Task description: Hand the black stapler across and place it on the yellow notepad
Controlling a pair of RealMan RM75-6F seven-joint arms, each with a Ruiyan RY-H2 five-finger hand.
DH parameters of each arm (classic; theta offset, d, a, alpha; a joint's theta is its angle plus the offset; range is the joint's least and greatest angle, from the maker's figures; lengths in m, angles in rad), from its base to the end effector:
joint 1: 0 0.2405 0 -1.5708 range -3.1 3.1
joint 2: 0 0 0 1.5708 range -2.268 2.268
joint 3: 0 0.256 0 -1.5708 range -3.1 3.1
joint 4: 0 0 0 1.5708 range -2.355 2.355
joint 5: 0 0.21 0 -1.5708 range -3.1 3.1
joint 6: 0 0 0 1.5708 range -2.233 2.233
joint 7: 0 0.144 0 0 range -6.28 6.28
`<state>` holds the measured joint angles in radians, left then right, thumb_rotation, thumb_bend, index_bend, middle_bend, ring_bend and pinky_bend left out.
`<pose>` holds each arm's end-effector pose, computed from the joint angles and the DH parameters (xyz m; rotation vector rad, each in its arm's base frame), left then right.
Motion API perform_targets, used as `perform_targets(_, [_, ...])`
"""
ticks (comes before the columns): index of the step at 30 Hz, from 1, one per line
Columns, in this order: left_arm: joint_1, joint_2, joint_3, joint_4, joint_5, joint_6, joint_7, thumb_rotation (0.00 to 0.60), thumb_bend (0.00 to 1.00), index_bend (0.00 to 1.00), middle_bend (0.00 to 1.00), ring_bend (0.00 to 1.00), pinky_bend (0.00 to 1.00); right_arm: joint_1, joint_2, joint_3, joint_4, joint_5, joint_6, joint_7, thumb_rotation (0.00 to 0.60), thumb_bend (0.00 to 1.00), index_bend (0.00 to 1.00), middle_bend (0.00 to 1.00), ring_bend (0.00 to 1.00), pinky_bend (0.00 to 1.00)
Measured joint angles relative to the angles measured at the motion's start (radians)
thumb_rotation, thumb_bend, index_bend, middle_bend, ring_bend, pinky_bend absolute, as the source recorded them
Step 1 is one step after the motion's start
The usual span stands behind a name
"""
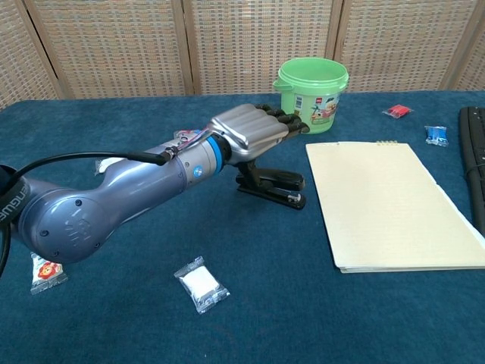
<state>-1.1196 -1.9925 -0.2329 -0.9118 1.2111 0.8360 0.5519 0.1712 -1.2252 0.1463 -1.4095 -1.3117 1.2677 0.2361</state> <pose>-0.0213 0.3831 -0.1269 -2.1143 -0.3370 -0.8798 -0.3529 -0.2305 0.1438 1.2154 -1.1389 0.9372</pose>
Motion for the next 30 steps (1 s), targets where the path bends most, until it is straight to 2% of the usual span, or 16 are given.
perform_targets(7, [0.081, 0.087, -0.002, -0.131, -0.006, 0.086, -0.033, 0.6, 0.26, 0.0, 0.0, 0.0, 0.0, -0.002, 0.001, -0.005, -0.009, -0.011, 0.008, -0.011, 0.6, 0.08, 0.09, 0.0, 0.0, 0.0])
perform_targets(16, [0.267, 0.347, 0.021, -0.376, -0.041, 0.212, -0.072, 0.6, 0.14, 0.0, 0.0, 0.0, 0.0, 0.0, -0.011, -0.021, -0.027, -0.04, 0.026, -0.076, 0.6, 0.08, 0.08, 0.0, 0.0, 0.0])
perform_targets(23, [0.452, 0.571, 0.078, -0.503, -0.029, 0.321, -0.208, 0.6, 0.13, 0.0, 0.0, 0.0, 0.0, 0.006, -0.033, -0.027, -0.043, -0.051, 0.038, -0.153, 0.6, 0.08, 0.07, 0.0, 0.0, 0.0])
perform_targets(26, [0.531, 0.639, 0.11, -0.524, 0.002, 0.382, -0.295, 0.6, 0.13, 0.0, 0.0, 0.0, 0.0, 0.015, -0.041, -0.024, -0.065, -0.052, 0.039, -0.196, 0.6, 0.08, 0.07, 0.0, 0.0, 0.0])
perform_targets(30, [0.627, 0.685, 0.154, -0.533, 0.044, 0.466, -0.402, 0.6, 0.14, 0.0, 0.0, 0.0, 0.0, 0.037, -0.046, -0.011, -0.112, -0.053, 0.038, -0.255, 0.6, 0.08, 0.07, 0.0, 0.0, 0.0])
